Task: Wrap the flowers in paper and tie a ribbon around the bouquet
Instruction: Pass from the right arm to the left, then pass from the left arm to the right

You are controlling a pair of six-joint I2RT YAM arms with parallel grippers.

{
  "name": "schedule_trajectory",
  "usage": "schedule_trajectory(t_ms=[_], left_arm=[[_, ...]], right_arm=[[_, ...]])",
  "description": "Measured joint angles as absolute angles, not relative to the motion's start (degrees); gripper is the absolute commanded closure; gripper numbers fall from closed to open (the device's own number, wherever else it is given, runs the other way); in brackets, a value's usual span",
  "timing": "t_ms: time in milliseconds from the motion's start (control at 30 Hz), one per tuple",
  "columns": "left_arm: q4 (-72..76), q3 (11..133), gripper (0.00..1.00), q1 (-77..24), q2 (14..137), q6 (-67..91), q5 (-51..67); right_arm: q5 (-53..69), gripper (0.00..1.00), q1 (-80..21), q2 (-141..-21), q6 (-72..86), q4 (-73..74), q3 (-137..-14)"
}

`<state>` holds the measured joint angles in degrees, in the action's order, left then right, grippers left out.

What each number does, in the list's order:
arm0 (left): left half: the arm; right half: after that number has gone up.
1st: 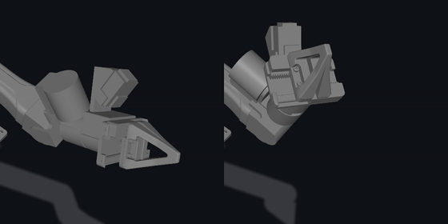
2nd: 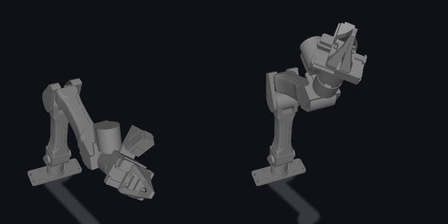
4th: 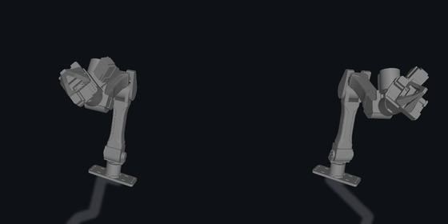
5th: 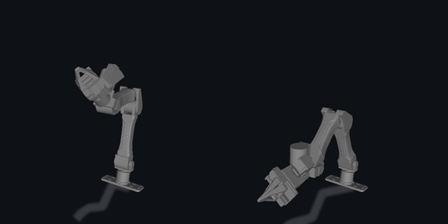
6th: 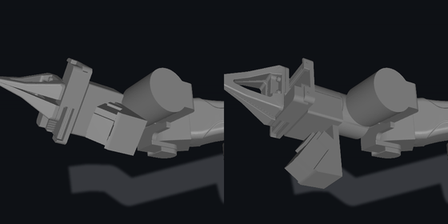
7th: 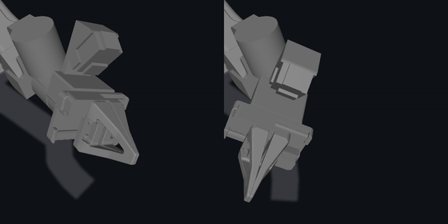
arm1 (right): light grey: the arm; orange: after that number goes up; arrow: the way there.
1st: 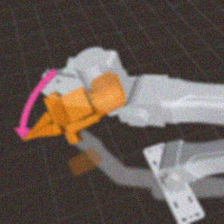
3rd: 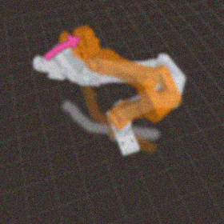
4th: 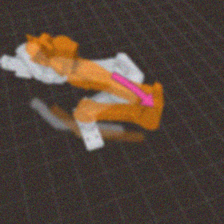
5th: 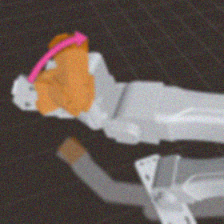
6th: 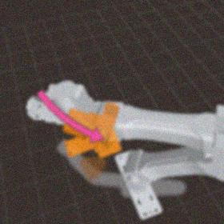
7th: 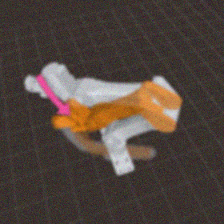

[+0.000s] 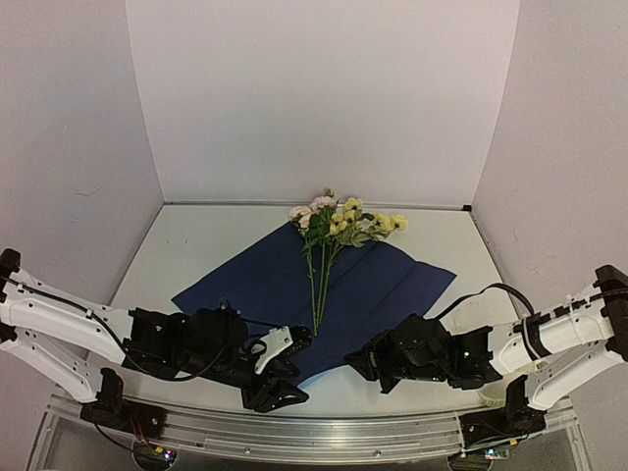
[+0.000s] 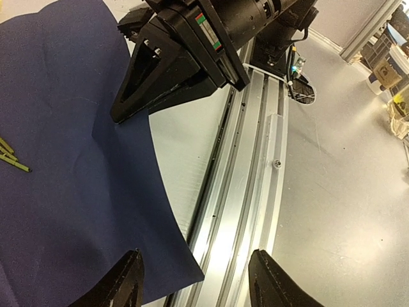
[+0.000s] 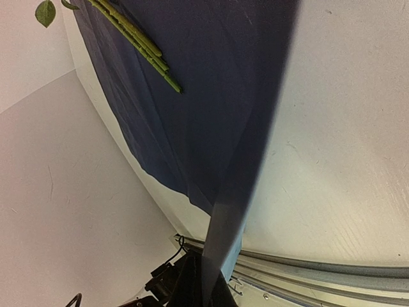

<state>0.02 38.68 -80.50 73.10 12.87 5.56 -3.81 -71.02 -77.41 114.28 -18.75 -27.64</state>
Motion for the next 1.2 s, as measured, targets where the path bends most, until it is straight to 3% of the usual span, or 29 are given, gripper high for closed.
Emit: schedule_trajectory(t_ms=[267, 500, 567, 700, 867, 933, 1200], left_arm=[[0.53, 39.1, 0.55, -80.97, 75.46, 12.79, 1.14], [1.68, 40.21, 0.89, -80.97, 77.51, 11.32, -0.87], [1.8, 40.6, 0.99, -80.97, 78.06, 10.72, -1.12], [1.78, 42.24, 1.0, -80.95, 80.05, 9.24, -1.13], [0.13, 45.53, 1.0, -77.9, 81.09, 5.87, 1.93], [-0.96, 47.54, 1.0, -75.29, 81.65, 4.16, 3.84], [-5.33, 59.8, 1.0, -63.41, 90.84, -5.08, 14.8]], right_arm=[[-3.84, 1.0, -71.02, -77.4, 114.28, -18.46, -27.64], [-3.9, 0.96, -71.02, -76.97, 114.28, -18.17, -27.64], [-3.91, 0.85, -71.02, -76.81, 114.32, -18.0, -27.64], [-4.09, 0.43, -71.02, -76.22, 114.62, -16.68, -27.81], [-4.82, 0.06, -71.02, -72.94, 115.03, -9.88, -30.5], [-5.56, 0.02, -71.02, -70.29, 114.43, -5.96, -32.27], [-16.9, 0.02, -70.26, -56.87, 102.8, 8.39, -37.26]])
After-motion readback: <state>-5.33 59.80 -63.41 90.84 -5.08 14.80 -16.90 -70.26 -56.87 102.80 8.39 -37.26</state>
